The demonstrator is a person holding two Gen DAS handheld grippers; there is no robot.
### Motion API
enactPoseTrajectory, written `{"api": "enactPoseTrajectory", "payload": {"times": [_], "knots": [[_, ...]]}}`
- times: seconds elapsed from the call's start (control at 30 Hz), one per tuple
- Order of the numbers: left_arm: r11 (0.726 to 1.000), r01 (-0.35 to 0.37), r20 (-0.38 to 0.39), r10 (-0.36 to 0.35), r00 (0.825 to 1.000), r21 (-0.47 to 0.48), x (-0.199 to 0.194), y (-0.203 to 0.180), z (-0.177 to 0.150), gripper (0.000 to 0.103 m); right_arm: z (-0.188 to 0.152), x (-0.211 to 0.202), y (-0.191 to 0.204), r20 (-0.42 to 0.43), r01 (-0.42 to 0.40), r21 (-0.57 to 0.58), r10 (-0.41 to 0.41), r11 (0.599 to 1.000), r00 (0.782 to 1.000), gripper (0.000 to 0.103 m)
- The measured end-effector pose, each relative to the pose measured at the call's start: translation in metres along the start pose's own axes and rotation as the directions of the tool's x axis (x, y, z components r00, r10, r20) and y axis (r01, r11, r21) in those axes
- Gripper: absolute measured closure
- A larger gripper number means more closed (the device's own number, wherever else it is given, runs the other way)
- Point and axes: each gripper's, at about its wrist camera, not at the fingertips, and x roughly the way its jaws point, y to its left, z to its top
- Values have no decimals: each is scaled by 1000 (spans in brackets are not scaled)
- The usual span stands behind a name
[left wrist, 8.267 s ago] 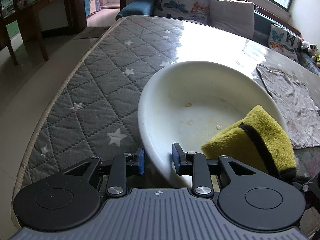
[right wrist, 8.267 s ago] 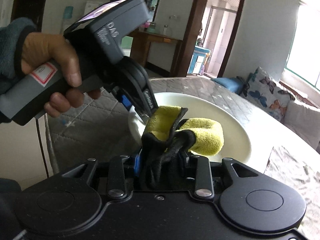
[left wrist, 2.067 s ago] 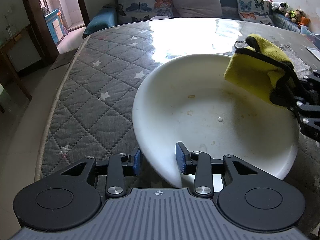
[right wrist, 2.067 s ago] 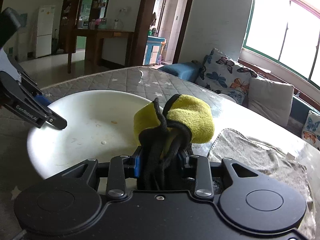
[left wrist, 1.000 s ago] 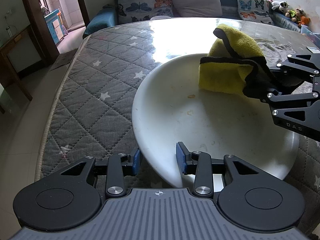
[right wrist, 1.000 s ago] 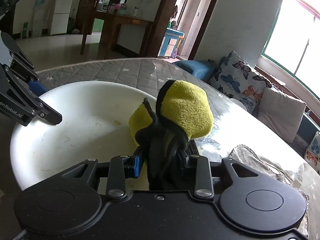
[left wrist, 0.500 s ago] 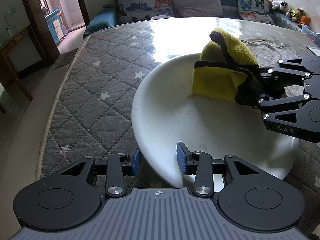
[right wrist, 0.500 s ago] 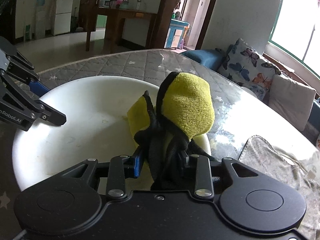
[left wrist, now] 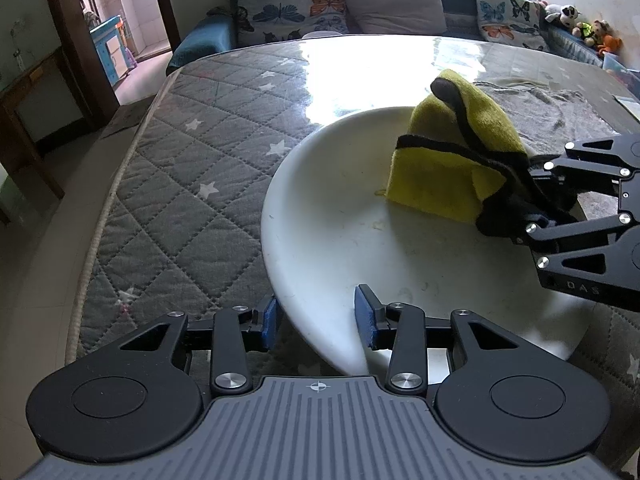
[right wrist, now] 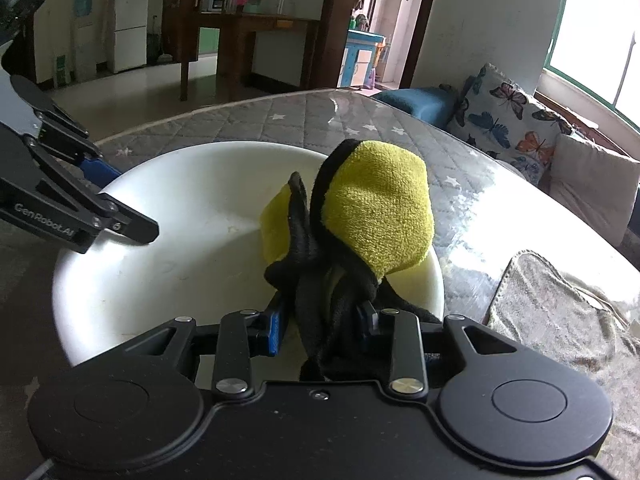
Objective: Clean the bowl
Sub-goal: 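Hold the bowl rim with the left tool while the right tool scrubs the cloth on the bowl bottom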
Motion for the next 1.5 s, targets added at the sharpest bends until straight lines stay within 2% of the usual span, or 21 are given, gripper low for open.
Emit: {"api": "enactPoseTrajectory", "payload": {"times": [0.23, 0.6, 1.17, 1.5], "knots": [[1000, 1, -1, -1, 1000, 2, 1, -1, -2, 61, -1, -5, 5, -4, -11, -14, 11, 1000, 1000, 66], [1000, 2, -4, -2, 1000, 0, 2, 0, 0, 61, 2, -17, 7, 29, -23, -9, 23, 1000, 999, 52], [1000, 2, -4, -2, 1000, 1, 2, -3, -1, 61, 9, -40, 11, 83, -13, 26, 11, 1000, 996, 37], [1000, 5, -5, -5, 1000, 1, 2, -3, 0, 61, 11, -53, 15, 95, -8, 38, 4, 999, 995, 33]]}}
